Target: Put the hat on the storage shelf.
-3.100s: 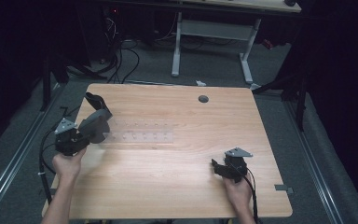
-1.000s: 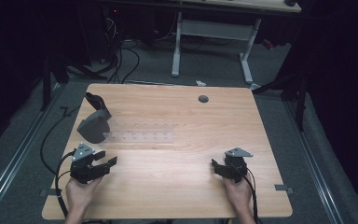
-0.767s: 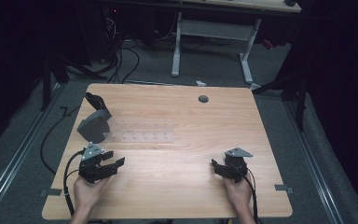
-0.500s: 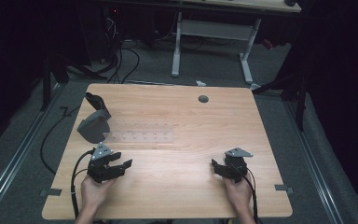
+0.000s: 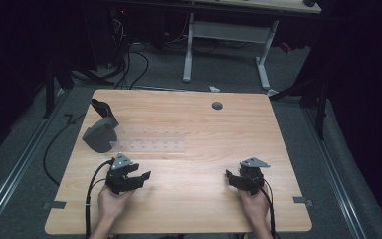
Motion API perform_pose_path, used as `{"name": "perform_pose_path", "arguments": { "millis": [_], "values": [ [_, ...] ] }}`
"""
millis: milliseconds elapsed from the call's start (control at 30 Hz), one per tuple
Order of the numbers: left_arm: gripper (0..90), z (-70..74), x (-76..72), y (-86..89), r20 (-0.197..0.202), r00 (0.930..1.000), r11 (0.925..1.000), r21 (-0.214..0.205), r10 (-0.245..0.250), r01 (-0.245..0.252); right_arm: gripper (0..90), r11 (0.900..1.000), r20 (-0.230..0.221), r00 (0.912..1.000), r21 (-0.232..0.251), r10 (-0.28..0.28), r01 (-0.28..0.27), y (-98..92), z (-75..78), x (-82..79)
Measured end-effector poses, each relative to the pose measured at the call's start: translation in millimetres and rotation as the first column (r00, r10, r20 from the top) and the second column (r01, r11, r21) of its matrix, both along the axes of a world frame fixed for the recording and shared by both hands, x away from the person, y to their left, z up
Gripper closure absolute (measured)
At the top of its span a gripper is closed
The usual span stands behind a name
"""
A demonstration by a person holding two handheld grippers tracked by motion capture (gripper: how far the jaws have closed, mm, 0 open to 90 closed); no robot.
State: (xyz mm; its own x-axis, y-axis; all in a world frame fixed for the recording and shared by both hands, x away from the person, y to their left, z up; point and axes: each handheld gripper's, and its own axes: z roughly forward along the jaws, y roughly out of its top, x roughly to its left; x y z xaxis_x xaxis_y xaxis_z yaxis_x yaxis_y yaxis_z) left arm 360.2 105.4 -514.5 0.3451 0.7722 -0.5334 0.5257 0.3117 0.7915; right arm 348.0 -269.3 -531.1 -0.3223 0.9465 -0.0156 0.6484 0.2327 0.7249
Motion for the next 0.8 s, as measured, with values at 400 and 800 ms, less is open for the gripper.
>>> {"name": "perform_pose_path", "arguments": {
  "millis": [400, 800],
  "values": [
    [40.8, -14.9, 3.9, -13.8, 0.016, 0.9999, 0.9982, 0.06, 0.004, -0.005, 34.1, 1.0, 0.0, 1.0, -0.001, 0.001, -0.001, 0.0, -0.1, -0.1],
    [38.5, -29.2, 4.7, -30.0, 0.036, 0.9991, 0.9907, 0.135, -0.021, 0.016, 34.1, 1.0, -0.001, 1.0, -0.001, 0.0, 0.0, 0.2, 0.0, -0.3]
  ]
}}
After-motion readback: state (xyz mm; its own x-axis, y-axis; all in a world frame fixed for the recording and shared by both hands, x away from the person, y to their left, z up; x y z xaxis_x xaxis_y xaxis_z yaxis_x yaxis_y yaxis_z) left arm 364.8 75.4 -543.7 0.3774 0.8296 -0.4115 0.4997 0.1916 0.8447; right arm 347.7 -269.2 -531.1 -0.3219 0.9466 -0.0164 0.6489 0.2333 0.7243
